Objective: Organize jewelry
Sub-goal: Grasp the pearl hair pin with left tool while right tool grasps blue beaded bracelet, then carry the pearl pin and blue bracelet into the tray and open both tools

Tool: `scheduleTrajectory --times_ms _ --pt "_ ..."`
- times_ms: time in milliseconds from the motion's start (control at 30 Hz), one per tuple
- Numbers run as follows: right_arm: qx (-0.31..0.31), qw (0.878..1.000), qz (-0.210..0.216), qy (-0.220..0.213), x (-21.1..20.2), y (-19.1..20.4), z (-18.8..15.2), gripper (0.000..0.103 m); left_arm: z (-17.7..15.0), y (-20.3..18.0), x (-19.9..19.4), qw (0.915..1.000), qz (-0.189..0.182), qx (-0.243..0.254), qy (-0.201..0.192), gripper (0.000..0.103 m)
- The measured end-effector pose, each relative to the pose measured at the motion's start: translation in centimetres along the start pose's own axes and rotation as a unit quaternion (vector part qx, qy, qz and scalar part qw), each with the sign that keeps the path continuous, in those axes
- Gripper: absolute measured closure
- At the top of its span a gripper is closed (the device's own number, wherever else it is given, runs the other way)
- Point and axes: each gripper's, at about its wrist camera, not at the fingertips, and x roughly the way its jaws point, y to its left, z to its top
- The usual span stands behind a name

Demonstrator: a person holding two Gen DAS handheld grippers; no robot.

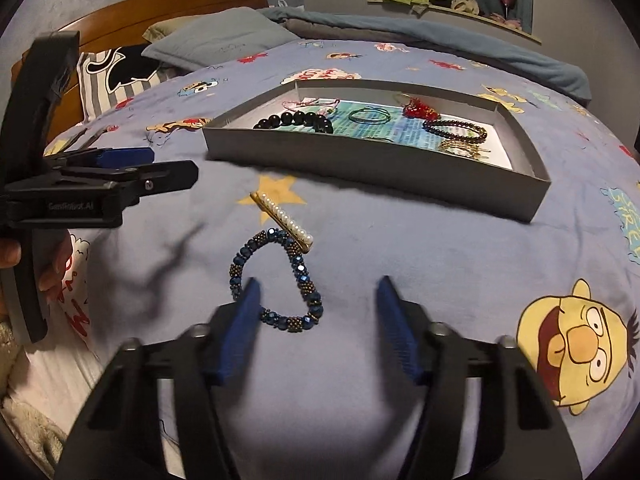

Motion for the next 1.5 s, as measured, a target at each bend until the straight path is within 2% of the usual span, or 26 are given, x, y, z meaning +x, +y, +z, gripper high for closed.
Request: scheduleTrajectory --times_ms 33,100,167,233,400,700,867,1133,1500 --pt "-0.006 1.0 -0.003 0.004 0.3 0.2 0.0 0.067 0.0 -0.2 0.2 1.0 -0.001 0.003 0.003 0.009" --pt "-0.012 1.0 -0.002 0.014 0.9 0.4 -0.1 0.068 0.0 -0.7 0.6 0.9999 -0.006 0.012 0.008 0.009" --pt "-0.021 1.0 -0.002 0.018 1.2 0.6 -0.1 0.074 0.0 -1.1 0.9 0.9997 -0.011 0.019 0.011 0.009" --pt "-0.025 0.999 0.003 0.024 1.3 0.6 -0.1 0.096 -0.1 -1.5 1.0 0.9994 -0.018 0.026 0.012 0.009" --pt "0.003 1.0 0.011 0.016 0.3 -0.9 -0.1 0.096 -0.3 -2.7 1.5 0.9987 -0.023 0.043 0.014 0.009" --pt "0.066 0.997 -0.025 -0.01 -1.7 -5.0 0.2 0.096 -0.2 -5.7 2.7 0.9954 -0.054 0.079 0.01 0.012" --pt "0.074 0.996 -0.039 -0.014 -2.3 -6.1 0.2 0.096 -0.5 -7.4 3.6 0.9928 -0.059 0.103 0.012 0.018" --pt "0.077 0.996 -0.035 -0.018 -2.7 -6.5 0.0 0.096 -0.6 -8.3 4.6 0.9921 -0.04 0.118 0.014 0.032" --pt "0.062 0.997 -0.02 -0.038 -3.4 -5.7 0.6 0.096 -0.6 -7.9 3.2 0.9923 -0.053 0.112 0.001 0.033"
